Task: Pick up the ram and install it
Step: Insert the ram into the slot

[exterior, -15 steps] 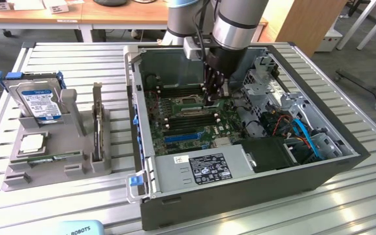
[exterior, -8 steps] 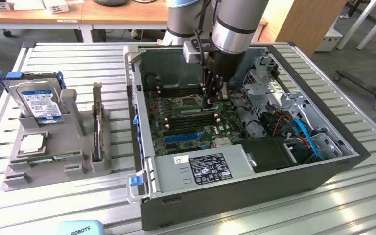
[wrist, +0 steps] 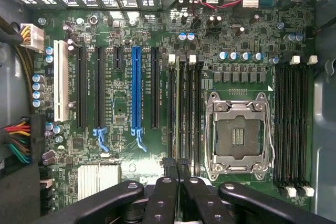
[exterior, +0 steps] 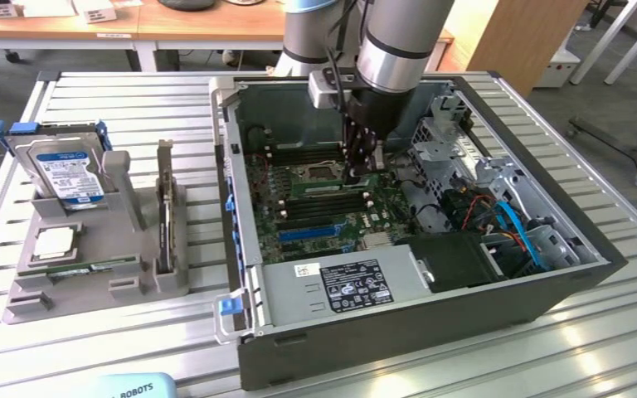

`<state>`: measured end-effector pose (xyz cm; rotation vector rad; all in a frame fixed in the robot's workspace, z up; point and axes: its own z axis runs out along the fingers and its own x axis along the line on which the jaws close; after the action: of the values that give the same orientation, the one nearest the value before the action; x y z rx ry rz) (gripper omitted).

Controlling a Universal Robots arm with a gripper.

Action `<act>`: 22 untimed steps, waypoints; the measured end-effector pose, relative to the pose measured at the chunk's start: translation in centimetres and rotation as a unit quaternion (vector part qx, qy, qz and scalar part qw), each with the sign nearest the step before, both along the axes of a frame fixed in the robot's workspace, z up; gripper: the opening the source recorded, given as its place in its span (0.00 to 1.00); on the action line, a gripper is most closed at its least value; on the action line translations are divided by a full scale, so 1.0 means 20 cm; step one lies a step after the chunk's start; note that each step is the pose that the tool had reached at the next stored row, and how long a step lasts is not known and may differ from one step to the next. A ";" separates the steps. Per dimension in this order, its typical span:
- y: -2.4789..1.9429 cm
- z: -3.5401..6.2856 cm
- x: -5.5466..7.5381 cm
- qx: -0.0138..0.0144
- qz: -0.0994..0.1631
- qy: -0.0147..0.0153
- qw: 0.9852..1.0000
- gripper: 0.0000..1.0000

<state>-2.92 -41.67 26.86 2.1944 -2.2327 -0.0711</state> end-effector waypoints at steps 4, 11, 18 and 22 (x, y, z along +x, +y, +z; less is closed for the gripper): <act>0.000 -0.001 -0.01 0.000 0.000 0.000 1.000 0.12; 0.000 -0.034 -0.01 0.000 0.000 0.000 1.000 0.12; 0.000 -0.062 -0.01 0.000 0.000 0.000 1.000 0.12; 0.000 -0.071 -0.01 0.000 0.000 0.000 1.000 0.12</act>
<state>-3.05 -41.66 25.44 2.1951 -2.2323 -0.0714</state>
